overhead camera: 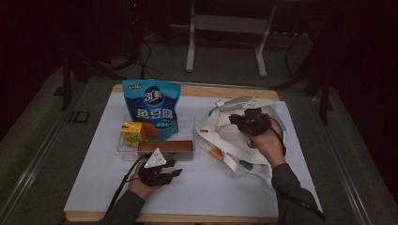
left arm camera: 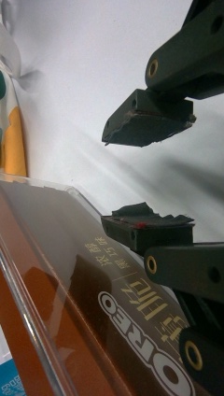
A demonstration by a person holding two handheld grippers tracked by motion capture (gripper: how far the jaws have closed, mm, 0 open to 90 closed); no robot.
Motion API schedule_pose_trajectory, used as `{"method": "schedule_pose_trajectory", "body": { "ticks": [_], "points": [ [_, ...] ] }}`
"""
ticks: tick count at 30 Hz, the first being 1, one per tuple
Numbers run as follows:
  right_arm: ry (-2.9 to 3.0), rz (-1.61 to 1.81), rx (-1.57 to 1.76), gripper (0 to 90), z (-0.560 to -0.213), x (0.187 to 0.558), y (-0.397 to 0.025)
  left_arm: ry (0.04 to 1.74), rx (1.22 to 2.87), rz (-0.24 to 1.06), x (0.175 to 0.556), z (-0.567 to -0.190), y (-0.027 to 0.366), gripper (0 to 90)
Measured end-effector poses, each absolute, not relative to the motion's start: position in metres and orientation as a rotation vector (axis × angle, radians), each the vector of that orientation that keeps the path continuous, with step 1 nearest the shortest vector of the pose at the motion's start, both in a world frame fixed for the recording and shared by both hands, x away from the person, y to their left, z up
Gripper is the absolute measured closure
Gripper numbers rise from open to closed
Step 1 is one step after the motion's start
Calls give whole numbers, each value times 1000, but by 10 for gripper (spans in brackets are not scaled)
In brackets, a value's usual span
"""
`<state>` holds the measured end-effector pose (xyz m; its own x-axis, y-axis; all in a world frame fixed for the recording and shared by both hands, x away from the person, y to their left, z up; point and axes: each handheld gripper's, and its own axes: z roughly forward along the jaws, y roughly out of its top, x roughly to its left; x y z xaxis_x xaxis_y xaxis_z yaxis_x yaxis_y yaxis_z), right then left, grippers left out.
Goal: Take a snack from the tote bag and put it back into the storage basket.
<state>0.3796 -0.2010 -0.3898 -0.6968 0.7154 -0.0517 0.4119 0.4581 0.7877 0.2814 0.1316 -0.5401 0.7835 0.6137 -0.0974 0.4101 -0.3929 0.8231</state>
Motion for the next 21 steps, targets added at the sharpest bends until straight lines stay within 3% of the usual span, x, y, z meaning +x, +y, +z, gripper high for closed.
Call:
{"method": "schedule_pose_trajectory", "body": {
  "ticks": [3, 21],
  "points": [
    [2341, 1069, 954, 899, -394, 378, -207, 763, 2040, 276, 281, -540, 132, 538],
    [2313, 962, 1076, 900, -420, 371, -239, 764, 2040, 275, 281, -540, 131, 537]
  ]
}}
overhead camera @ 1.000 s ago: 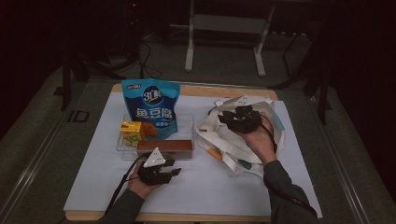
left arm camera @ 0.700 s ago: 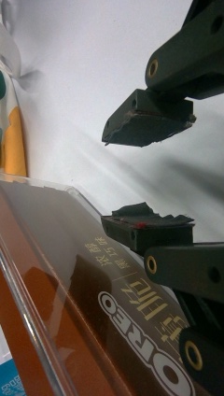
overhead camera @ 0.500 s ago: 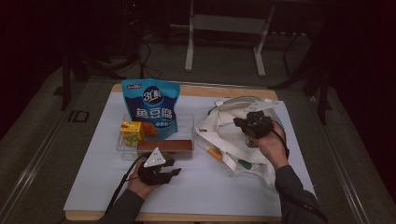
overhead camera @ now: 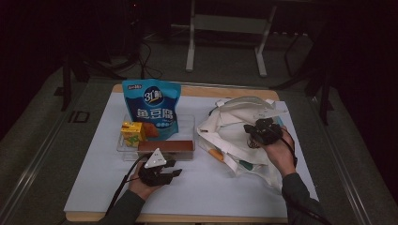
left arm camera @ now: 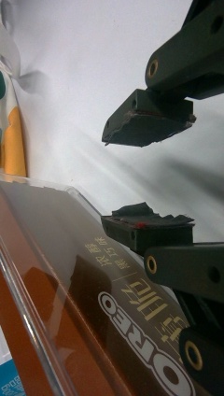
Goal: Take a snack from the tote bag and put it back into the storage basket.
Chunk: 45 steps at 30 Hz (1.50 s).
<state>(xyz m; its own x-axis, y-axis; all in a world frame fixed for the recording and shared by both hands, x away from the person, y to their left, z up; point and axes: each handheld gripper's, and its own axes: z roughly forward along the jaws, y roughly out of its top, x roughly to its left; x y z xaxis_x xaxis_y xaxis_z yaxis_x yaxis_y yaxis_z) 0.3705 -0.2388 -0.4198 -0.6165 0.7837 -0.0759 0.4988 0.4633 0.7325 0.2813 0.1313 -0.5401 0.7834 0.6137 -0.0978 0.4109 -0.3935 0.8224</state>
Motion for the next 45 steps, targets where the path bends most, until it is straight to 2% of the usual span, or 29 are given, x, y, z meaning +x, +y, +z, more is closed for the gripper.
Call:
{"method": "schedule_pose_trajectory", "body": {
  "ticks": [15, 45],
  "points": [
    [2302, 853, 1163, 900, -444, 367, -260, 763, 2041, 274, 281, -540, 131, 537],
    [2288, 774, 1288, 900, -464, 357, -300, 765, 2044, 277, 281, -540, 131, 535]
  ]
}}
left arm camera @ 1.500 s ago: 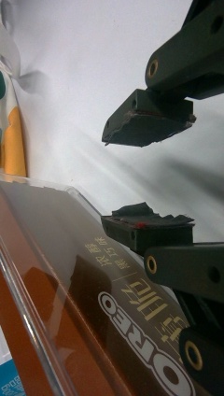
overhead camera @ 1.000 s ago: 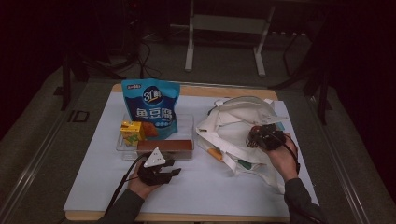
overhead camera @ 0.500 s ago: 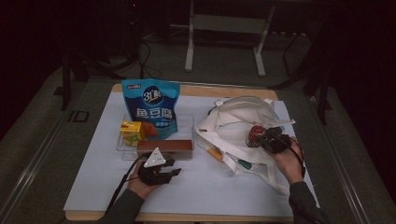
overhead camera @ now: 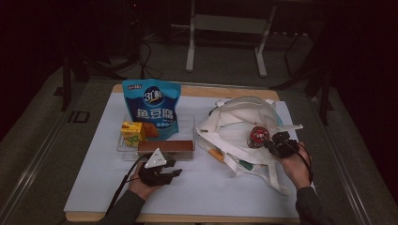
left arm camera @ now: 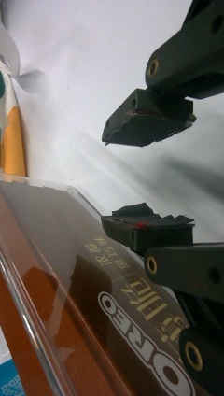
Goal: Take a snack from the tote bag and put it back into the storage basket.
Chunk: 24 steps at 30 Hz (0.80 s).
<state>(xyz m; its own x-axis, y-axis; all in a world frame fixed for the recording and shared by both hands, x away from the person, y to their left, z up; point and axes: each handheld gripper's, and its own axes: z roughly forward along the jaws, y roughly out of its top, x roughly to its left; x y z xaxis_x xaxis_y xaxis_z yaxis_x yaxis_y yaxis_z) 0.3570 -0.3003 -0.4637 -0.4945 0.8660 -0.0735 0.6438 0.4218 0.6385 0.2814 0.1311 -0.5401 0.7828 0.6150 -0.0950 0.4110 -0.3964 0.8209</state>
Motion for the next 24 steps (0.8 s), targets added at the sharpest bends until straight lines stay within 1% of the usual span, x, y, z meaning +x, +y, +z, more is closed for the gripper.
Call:
{"method": "schedule_pose_trajectory", "body": {
  "ticks": [9, 24],
  "points": [
    [2283, 753, 1304, 900, -465, 359, -302, 764, 2046, 278, 281, -540, 131, 535],
    [2328, 744, 1247, 900, -466, 368, -274, 763, 2046, 277, 281, -540, 131, 535]
  ]
}}
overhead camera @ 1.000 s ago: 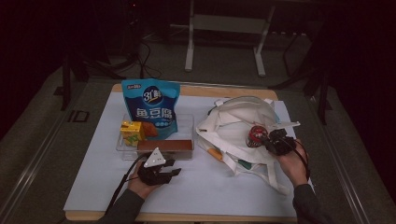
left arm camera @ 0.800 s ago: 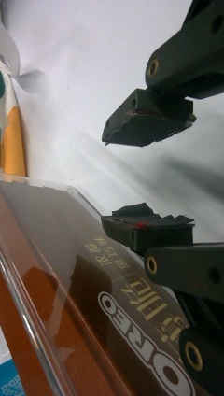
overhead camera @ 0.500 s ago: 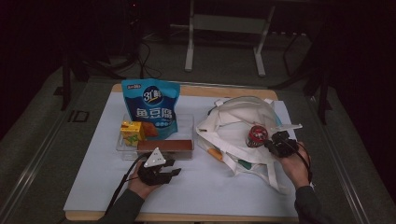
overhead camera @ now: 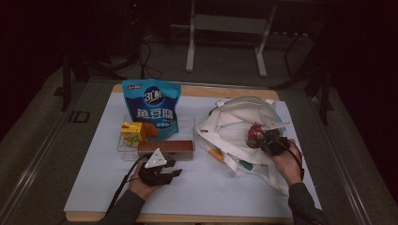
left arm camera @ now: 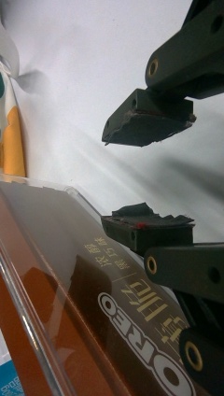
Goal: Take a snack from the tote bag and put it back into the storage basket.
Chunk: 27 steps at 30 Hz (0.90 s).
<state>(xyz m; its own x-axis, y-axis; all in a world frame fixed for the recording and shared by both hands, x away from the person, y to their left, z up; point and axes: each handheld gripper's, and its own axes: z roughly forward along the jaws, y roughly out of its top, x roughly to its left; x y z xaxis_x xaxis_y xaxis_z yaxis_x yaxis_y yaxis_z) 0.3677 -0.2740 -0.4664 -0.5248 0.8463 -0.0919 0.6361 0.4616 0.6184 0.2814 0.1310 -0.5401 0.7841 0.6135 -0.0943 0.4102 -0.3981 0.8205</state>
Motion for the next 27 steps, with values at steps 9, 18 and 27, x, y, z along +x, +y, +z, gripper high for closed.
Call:
{"method": "schedule_pose_trajectory", "body": {
  "ticks": [9, 18, 27],
  "points": [
    [2311, 739, 1273, 900, -465, 363, -288, 764, 2047, 277, 282, -540, 131, 535],
    [2308, 728, 1276, 900, -464, 369, -284, 764, 2047, 274, 282, -540, 131, 535],
    [2323, 740, 1266, 852, -461, 374, -279, 765, 2048, 276, 282, -540, 131, 535]
  ]
}}
